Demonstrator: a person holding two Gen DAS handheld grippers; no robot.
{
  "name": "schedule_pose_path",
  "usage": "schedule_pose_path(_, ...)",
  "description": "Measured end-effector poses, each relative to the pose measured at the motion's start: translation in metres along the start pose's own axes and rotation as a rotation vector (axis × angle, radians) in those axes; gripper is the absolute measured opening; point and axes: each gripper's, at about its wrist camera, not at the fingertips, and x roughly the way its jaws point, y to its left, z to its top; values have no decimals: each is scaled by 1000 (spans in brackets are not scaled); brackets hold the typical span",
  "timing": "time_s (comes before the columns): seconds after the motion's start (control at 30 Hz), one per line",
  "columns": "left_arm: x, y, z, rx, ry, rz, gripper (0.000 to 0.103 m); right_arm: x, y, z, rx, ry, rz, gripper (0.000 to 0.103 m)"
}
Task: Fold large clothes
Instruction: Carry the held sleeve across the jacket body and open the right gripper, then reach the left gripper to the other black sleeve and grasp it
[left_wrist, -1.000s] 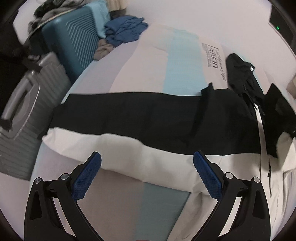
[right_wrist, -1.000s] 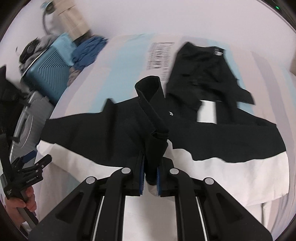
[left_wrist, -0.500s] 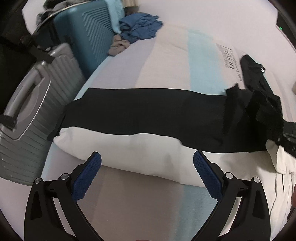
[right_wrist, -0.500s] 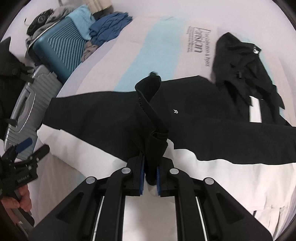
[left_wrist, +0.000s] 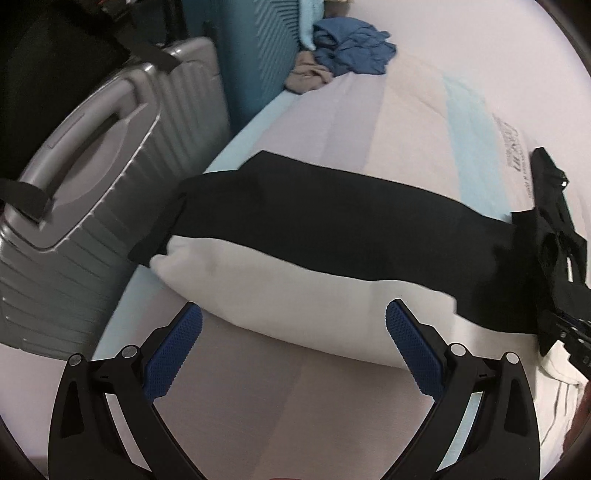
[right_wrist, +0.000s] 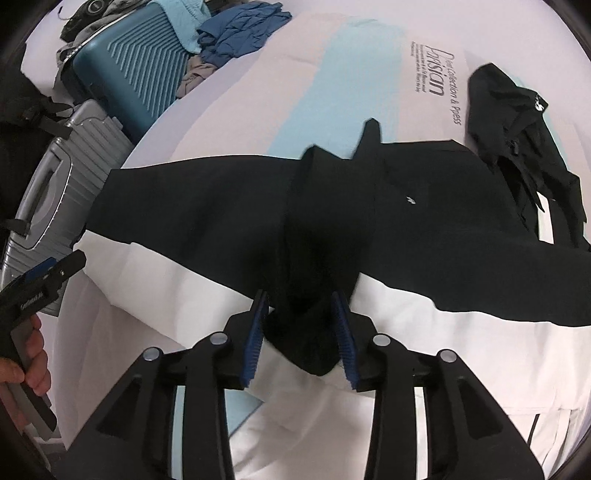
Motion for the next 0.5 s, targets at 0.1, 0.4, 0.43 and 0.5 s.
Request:
schedule_pose_path(0.1, 5, 11, 1, 3, 7, 13, 97, 1, 11, 0, -11, -4, 6, 41)
schedule_pose_path(0.4, 0, 35, -3, 50, -21, 43, 97, -5, 35, -2, -36, -27, 16, 71)
schedule_pose_path(0.43, -1, 41, -4, 43, -22, 48, 97, -9, 36, -3, -43, -33, 18, 72)
schedule_pose_path(0.5, -1, 54, -4, 33, -19, 63, 97, -19, 37, -8, -55, -51, 19, 74)
